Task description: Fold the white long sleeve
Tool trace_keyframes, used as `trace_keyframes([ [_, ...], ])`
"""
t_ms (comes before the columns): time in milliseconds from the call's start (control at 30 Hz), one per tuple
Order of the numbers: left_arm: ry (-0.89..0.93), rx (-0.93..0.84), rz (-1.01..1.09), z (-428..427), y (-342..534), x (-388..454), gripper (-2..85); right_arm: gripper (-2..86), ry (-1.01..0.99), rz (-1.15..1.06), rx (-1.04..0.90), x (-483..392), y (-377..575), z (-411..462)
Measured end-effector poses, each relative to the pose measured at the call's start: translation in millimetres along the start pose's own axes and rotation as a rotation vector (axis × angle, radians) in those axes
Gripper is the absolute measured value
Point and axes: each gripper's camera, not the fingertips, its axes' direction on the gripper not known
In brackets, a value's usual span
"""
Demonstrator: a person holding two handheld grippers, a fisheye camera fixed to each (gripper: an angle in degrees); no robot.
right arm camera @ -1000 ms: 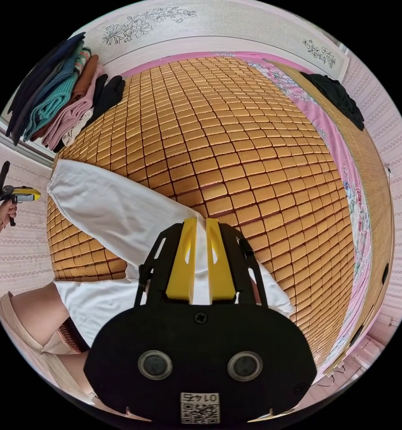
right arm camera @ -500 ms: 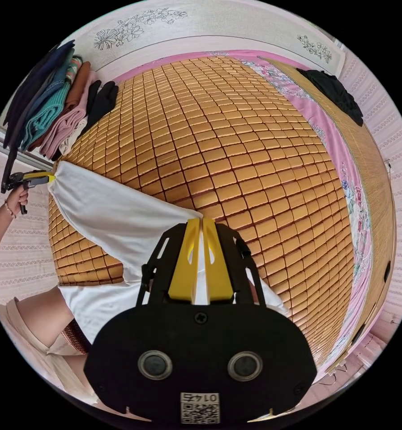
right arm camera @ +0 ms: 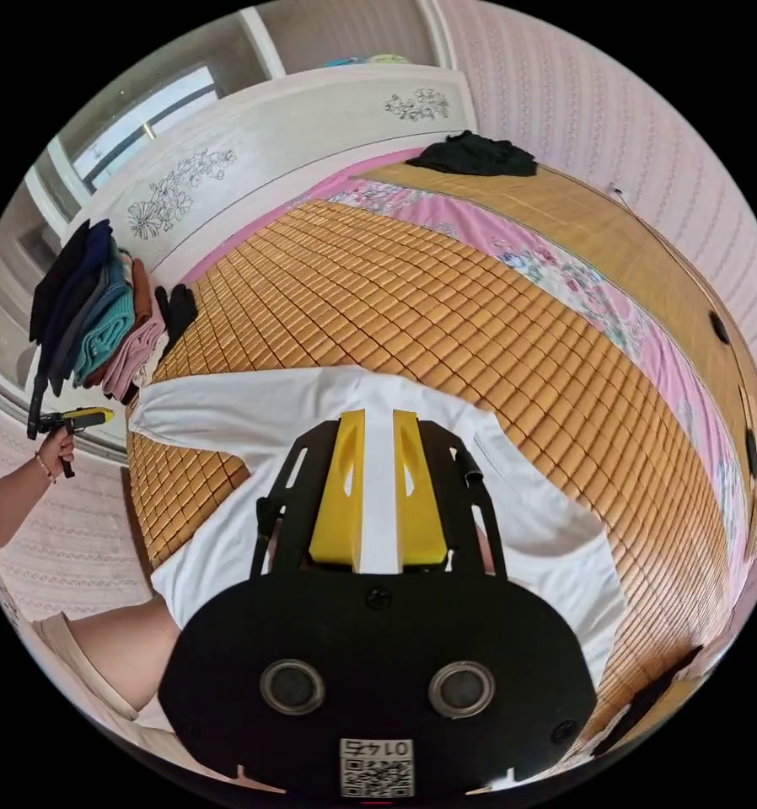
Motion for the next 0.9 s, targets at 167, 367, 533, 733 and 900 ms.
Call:
trace_keyframes([
  [167,0.093,-0.008,0.32,-11,6,131,1.8,8.4,0.118,0.315,-0.113,41,182,-3],
  [367,0.308,-0.002,0.816,-1,-15,336,2.3,11.7,0.287,0.69,-0.193,69,369,-9],
  [533,0.368,-0.005,1.186,14,-3,505,4.5,13.5,0.351,0.998,-0.103,109,491,-11],
  [733,0.406,-0.019,1.443,38,34,677,5.6,13.7,0.434,1.162,0.003,149,582,4],
  [900,0.372,-0.078,1.55,66,59,780,5.8,14.2,0.489,1.239,0.033,192,629,29],
])
